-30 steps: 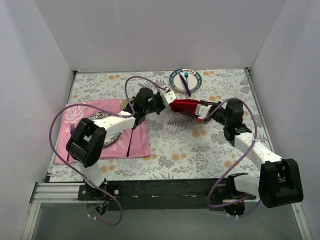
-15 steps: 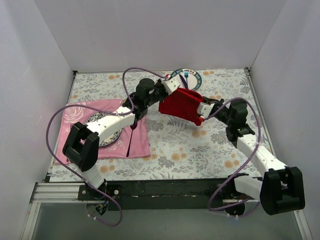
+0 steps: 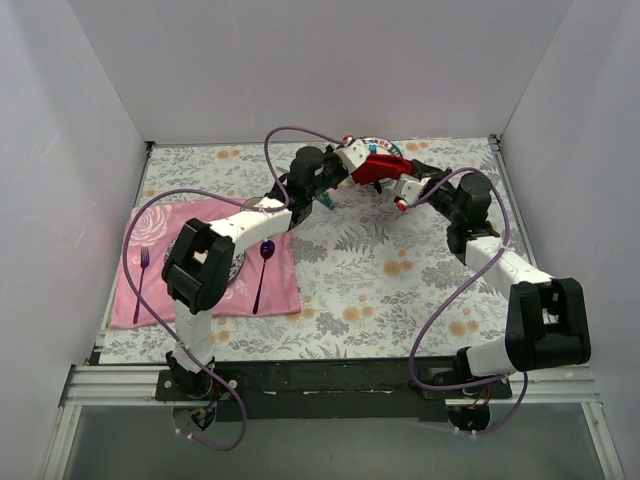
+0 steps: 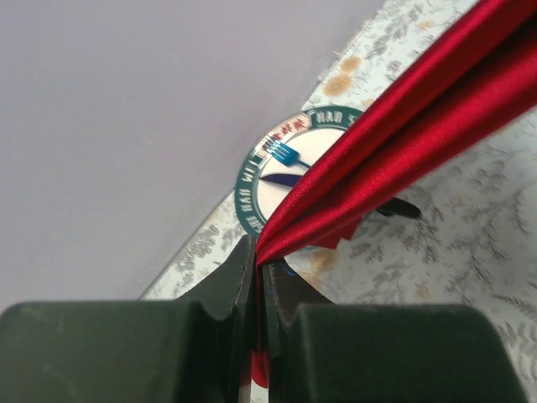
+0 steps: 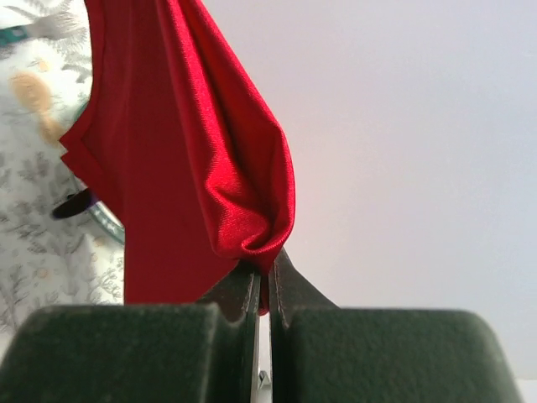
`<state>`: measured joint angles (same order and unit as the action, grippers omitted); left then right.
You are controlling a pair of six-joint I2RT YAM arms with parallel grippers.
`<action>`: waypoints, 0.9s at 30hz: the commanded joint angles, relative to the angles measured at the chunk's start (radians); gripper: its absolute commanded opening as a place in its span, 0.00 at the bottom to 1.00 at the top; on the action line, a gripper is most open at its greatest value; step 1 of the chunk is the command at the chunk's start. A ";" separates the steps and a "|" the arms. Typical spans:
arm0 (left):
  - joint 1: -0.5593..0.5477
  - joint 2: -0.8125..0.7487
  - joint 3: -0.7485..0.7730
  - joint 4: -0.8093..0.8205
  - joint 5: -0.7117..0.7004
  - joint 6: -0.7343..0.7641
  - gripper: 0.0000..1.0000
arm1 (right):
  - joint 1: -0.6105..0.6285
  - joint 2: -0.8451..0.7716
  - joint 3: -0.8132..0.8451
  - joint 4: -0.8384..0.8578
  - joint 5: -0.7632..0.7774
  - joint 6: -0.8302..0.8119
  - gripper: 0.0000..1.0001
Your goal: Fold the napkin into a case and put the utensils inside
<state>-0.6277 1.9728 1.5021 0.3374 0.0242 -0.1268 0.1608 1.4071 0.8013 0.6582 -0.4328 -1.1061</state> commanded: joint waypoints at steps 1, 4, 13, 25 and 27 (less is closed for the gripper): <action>0.017 -0.133 -0.152 0.005 0.043 0.000 0.00 | -0.027 -0.060 -0.100 -0.003 -0.087 -0.148 0.01; 0.005 -0.209 -0.293 -0.081 0.161 -0.023 0.00 | -0.027 -0.149 -0.252 -0.110 -0.181 -0.311 0.01; -0.076 -0.367 -0.583 -0.238 0.313 -0.052 0.00 | -0.018 -0.356 -0.470 -0.695 -0.333 -0.817 0.01; -0.133 -0.416 -0.681 -0.325 0.330 -0.125 0.00 | -0.006 -0.490 -0.542 -1.068 -0.328 -1.057 0.01; -0.138 -0.425 -0.675 -0.325 0.327 -0.132 0.00 | -0.007 -0.500 -0.545 -1.085 -0.323 -1.045 0.01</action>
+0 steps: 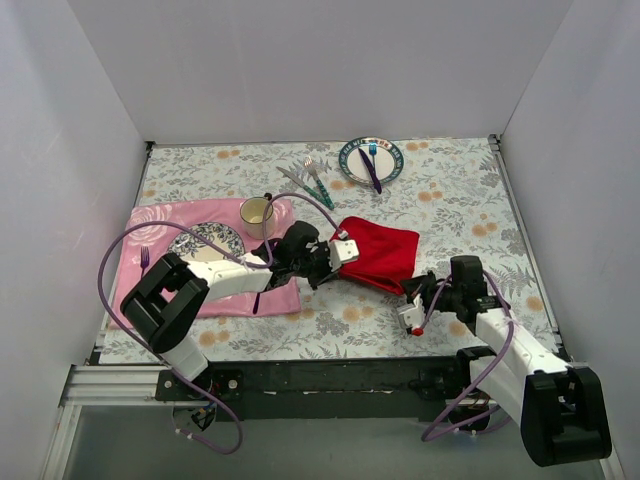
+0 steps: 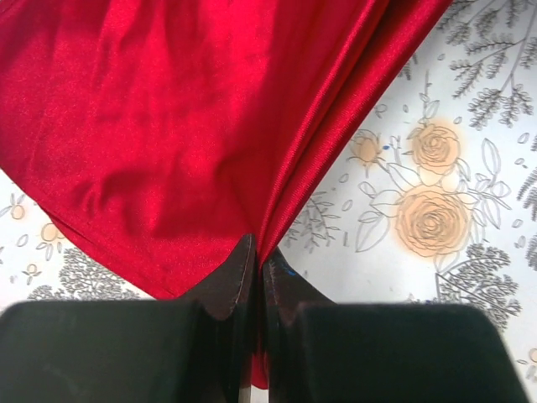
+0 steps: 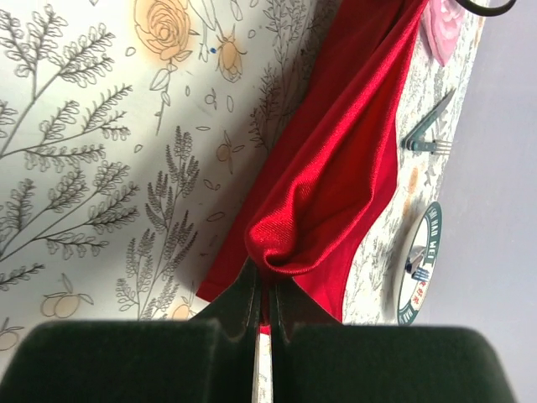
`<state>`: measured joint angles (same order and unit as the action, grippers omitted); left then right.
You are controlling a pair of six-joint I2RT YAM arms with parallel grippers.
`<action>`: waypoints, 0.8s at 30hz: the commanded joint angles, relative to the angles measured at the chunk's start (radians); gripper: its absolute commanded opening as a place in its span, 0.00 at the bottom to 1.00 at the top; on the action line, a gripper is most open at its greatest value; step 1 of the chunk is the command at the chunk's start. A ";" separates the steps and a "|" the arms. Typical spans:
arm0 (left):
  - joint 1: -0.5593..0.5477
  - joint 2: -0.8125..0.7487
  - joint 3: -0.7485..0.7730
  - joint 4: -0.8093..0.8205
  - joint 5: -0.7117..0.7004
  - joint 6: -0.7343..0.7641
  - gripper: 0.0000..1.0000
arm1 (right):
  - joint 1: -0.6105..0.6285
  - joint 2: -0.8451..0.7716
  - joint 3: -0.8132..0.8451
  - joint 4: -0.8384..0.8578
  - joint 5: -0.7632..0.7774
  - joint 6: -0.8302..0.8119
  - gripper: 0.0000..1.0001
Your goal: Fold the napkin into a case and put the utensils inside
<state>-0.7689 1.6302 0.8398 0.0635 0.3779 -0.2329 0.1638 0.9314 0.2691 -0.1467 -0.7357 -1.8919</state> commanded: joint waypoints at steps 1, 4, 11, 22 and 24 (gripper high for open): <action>0.003 -0.079 -0.007 -0.054 -0.030 -0.028 0.00 | -0.009 -0.035 -0.014 -0.301 -0.021 -0.262 0.01; 0.002 -0.060 0.010 -0.086 -0.028 -0.014 0.00 | -0.007 -0.063 -0.036 -0.300 -0.028 -0.272 0.01; -0.017 -0.055 -0.002 -0.119 -0.028 0.046 0.00 | 0.002 -0.065 -0.030 -0.341 -0.019 -0.289 0.01; -0.055 -0.033 -0.011 -0.177 -0.048 0.087 0.00 | 0.019 -0.158 0.142 -0.640 -0.051 -0.234 0.84; -0.063 -0.033 -0.010 -0.189 -0.050 0.077 0.00 | 0.017 -0.164 0.200 -0.668 -0.050 -0.127 0.86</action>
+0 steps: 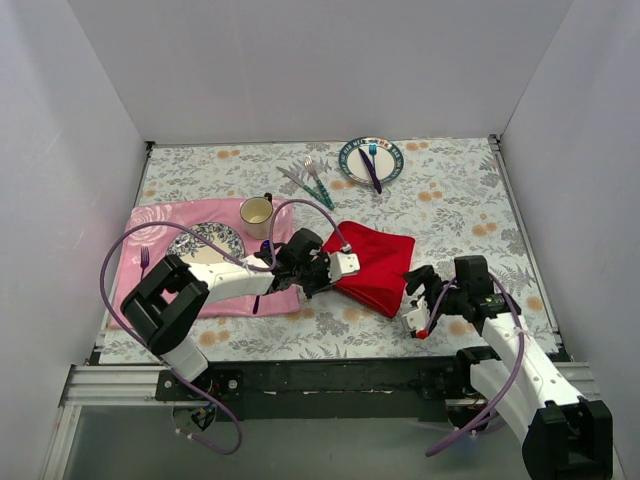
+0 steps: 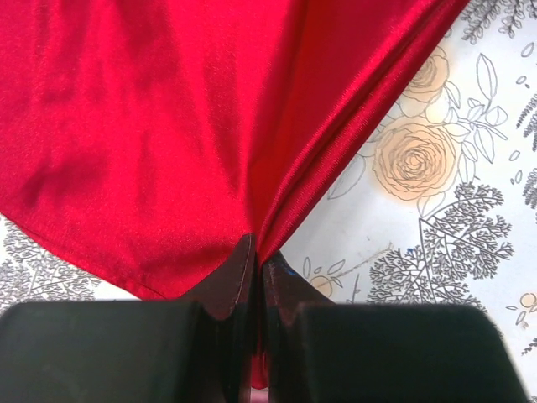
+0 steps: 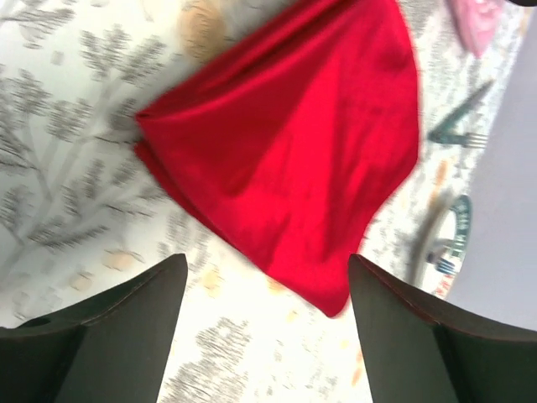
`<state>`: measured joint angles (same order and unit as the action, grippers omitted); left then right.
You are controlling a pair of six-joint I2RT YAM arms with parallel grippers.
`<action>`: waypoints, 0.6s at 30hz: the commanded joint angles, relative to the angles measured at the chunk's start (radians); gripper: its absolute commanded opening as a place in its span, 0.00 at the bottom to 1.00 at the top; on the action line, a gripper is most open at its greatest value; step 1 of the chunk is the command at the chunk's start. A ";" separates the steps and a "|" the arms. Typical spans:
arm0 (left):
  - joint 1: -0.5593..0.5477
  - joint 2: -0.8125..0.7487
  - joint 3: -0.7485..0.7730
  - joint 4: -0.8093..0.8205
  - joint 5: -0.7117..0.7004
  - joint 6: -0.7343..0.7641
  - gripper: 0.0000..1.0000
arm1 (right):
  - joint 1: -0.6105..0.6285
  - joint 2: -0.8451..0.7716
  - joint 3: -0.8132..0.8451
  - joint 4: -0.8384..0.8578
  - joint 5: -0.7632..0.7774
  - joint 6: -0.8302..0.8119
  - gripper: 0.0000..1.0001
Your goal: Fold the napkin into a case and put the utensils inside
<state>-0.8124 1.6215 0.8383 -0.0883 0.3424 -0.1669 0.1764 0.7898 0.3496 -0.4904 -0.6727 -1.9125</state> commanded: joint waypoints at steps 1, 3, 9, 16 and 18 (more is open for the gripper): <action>-0.027 -0.025 -0.008 -0.041 -0.016 0.007 0.00 | 0.006 -0.023 0.135 -0.344 -0.110 -0.065 0.86; -0.033 -0.032 -0.010 -0.056 -0.017 0.003 0.05 | 0.006 -0.021 0.176 -0.340 -0.107 0.091 0.87; -0.036 -0.104 0.027 -0.100 0.006 -0.058 0.58 | 0.005 0.084 0.276 -0.031 -0.007 0.800 0.86; 0.043 -0.221 0.125 -0.145 0.043 -0.284 0.68 | -0.041 0.429 0.587 -0.074 -0.062 1.275 0.74; 0.093 -0.193 0.191 -0.175 0.063 -0.408 0.68 | -0.043 0.527 0.670 -0.092 -0.117 1.316 0.58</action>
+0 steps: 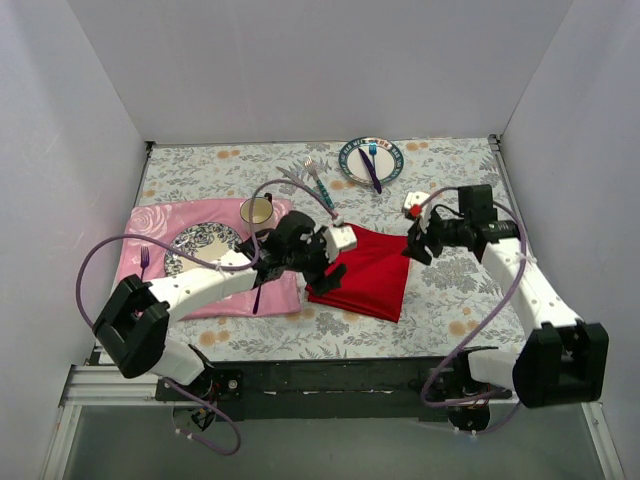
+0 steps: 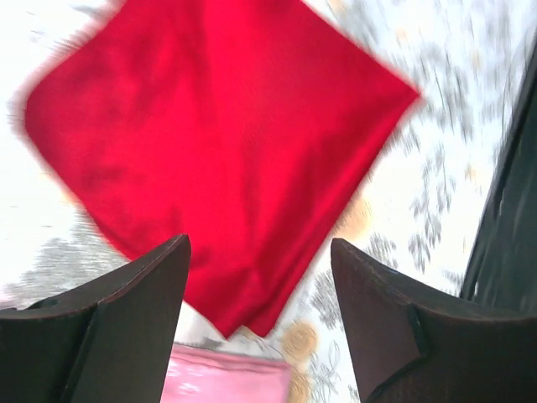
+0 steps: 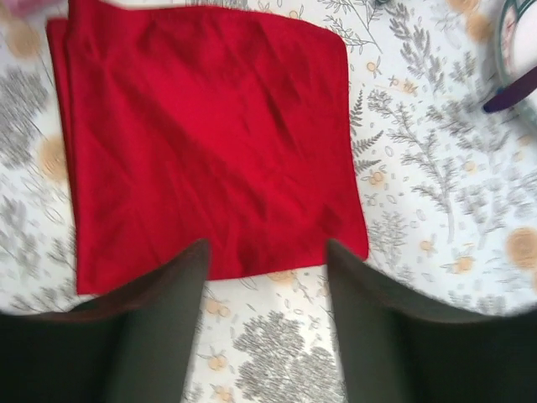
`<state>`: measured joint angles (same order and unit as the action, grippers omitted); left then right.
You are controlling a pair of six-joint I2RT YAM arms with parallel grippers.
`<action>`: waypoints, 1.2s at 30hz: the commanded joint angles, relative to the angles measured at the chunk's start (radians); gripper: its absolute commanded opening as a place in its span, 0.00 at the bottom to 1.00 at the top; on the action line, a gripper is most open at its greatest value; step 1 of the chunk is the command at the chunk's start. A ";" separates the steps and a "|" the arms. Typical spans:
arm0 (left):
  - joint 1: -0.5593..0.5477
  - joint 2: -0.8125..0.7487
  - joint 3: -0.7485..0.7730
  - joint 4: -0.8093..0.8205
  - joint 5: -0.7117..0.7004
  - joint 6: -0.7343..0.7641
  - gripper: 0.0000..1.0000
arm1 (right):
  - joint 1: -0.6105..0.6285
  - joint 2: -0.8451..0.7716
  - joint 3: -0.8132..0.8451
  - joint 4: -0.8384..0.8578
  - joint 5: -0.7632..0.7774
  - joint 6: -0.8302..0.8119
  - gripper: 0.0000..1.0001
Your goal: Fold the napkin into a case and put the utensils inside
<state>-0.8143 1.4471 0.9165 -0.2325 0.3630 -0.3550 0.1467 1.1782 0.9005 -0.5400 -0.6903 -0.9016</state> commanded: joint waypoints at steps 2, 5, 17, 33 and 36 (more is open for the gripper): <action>0.167 0.021 0.160 -0.025 0.036 -0.353 0.68 | -0.012 0.193 0.170 -0.014 -0.132 0.404 0.48; 0.231 0.100 0.215 -0.027 0.028 -0.467 0.71 | 0.010 0.287 0.210 0.029 -0.135 0.484 0.29; 0.317 0.328 0.312 0.038 0.142 -0.642 0.82 | 0.067 0.543 0.201 0.037 0.007 0.535 0.05; 0.317 0.541 0.351 0.125 0.231 -0.720 0.78 | 0.077 0.649 0.143 -0.003 0.087 0.532 0.01; 0.317 0.561 0.358 0.168 0.277 -0.743 0.74 | 0.077 0.658 0.126 0.000 0.086 0.541 0.01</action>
<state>-0.5011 1.9892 1.2427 -0.1215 0.5667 -1.0580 0.2184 1.8179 1.0554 -0.5243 -0.6193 -0.3676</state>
